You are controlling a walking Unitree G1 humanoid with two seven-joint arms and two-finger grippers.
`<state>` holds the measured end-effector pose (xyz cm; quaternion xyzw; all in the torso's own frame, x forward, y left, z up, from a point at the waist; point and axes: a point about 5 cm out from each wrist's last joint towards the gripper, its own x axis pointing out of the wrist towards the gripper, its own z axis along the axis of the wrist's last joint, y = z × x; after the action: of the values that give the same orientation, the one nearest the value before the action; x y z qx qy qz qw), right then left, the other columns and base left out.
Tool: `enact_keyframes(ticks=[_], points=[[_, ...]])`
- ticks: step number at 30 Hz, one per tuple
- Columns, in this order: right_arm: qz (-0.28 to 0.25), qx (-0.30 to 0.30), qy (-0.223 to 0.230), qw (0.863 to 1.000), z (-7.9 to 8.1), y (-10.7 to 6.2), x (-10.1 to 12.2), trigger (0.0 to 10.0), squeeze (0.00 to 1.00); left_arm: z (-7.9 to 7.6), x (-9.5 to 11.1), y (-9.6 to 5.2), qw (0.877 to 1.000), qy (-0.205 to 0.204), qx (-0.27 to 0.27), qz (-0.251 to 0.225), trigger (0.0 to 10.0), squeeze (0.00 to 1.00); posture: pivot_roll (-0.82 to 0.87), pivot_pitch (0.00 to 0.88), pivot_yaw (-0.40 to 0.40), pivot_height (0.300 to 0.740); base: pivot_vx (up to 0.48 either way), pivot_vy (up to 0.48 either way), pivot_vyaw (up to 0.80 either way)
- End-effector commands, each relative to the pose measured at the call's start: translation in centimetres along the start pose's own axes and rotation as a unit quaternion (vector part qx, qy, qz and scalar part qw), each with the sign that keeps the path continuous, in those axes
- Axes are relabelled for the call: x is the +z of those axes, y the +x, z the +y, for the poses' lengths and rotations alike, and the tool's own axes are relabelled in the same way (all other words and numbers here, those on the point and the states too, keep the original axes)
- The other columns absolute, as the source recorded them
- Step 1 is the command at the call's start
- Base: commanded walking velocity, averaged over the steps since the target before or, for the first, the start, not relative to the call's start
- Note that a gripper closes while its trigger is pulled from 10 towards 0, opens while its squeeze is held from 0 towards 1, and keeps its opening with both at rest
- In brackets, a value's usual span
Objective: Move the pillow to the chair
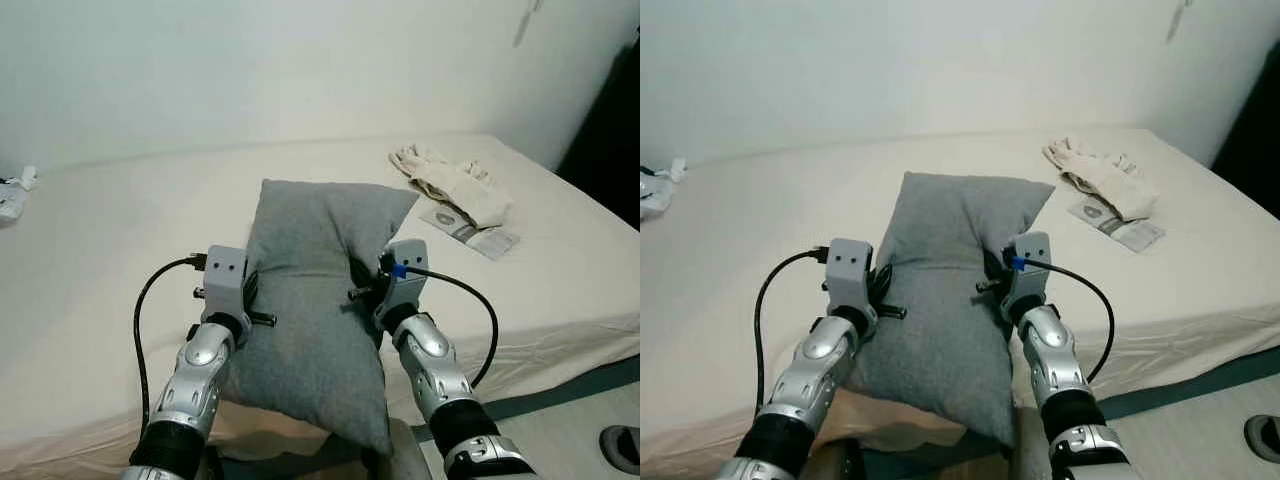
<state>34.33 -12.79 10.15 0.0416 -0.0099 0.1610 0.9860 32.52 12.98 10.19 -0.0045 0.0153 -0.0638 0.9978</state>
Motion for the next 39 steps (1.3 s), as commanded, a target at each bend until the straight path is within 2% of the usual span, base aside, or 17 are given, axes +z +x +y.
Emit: enact_keyframes(ticks=[1,12,19,30,39], points=[[-0.026,-0.048,-0.014,0.998,-2.4,-0.3,1.2,10.0,0.0,2.4,-0.3,-0.4,0.998,0.014,0.058,-0.002,10.0,0.0,-0.02,0.015,-0.044,0.614,0.0,0.0,0.0],[0.009,-0.057,-0.036,0.998,-2.2,-0.3,0.1,10.0,0.0,3.0,-0.6,-0.6,0.997,0.013,0.078,0.001,10.0,0.0,-0.02,0.013,-0.039,0.618,0.0,0.0,0.0],[-0.004,-0.04,-0.021,0.999,-2.1,-0.2,0.5,10.0,0.0,3.4,-0.6,-0.6,0.996,0.006,0.091,-0.003,10.0,0.0,-0.03,0.021,-0.038,0.618,0.0,0.0,0.0],[-0.005,-0.041,-0.024,0.999,-2.2,-0.3,0.5,10.0,0.0,3.4,-0.7,-0.8,0.995,0.005,0.096,-0.006,10.0,0.0,-0.03,0.023,-0.04,0.618,0.0,0.0,0.0],[-0.028,-0.027,-0.017,0.999,-1.9,-0.2,1.1,10.0,0.0,3.4,-0.6,-0.8,0.995,0.007,0.097,-0.012,10.0,0.0,-0.03,0.023,-0.043,0.628,0.0,0.0,0.0]])
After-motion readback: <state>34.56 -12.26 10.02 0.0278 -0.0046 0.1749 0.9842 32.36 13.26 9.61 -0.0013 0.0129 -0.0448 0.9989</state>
